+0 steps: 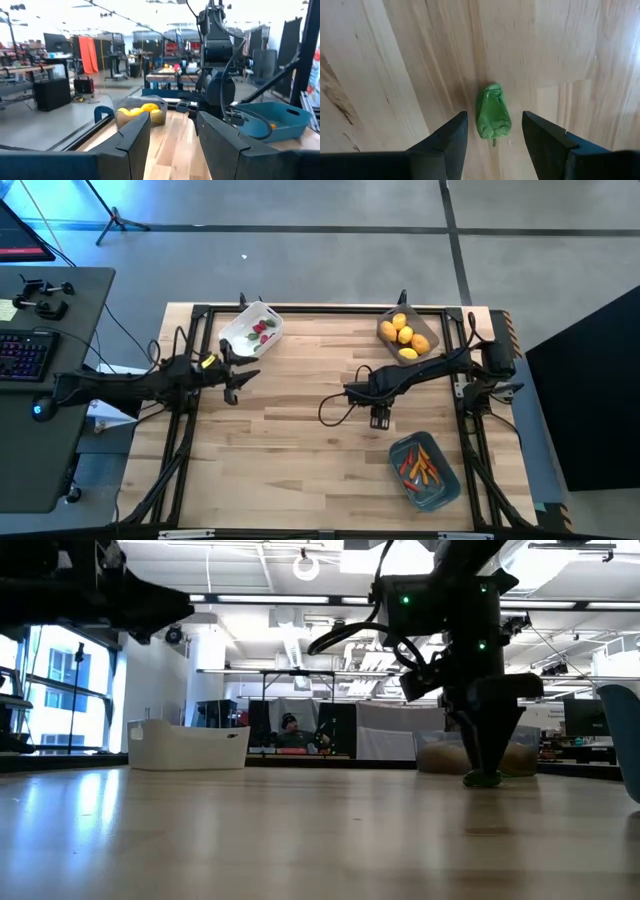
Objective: Sort produce into baskets
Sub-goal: Put the green chili pepper into the white bin
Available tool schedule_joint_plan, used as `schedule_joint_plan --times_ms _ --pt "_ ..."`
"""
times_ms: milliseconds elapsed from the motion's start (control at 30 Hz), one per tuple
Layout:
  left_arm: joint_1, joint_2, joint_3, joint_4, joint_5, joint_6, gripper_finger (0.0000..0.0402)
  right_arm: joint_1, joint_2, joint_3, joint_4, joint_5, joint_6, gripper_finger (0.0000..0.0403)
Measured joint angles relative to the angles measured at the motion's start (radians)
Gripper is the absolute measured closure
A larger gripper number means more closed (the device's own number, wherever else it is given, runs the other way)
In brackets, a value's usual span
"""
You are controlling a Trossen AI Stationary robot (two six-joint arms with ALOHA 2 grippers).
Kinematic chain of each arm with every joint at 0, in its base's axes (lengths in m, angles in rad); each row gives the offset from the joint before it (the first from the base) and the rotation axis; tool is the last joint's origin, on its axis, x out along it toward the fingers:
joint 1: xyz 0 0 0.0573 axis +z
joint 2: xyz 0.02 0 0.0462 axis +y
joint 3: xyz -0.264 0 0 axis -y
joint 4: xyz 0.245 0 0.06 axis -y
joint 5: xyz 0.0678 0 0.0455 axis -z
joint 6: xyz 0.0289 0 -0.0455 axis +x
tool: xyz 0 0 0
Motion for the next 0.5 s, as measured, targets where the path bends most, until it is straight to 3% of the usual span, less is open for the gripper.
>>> schedule_joint_plan --times_ms 67,500 --pt "0.0 0.0 -0.049 0.085 -0.007 -0.005 0.025 0.0 0.0 0.0 0.001 0.0 0.0 0.0226" --pt "0.0 -0.063 -0.047 0.044 -0.027 0.022 0.025 -0.014 0.0 0.0 0.002 0.0 -0.015 0.0229"
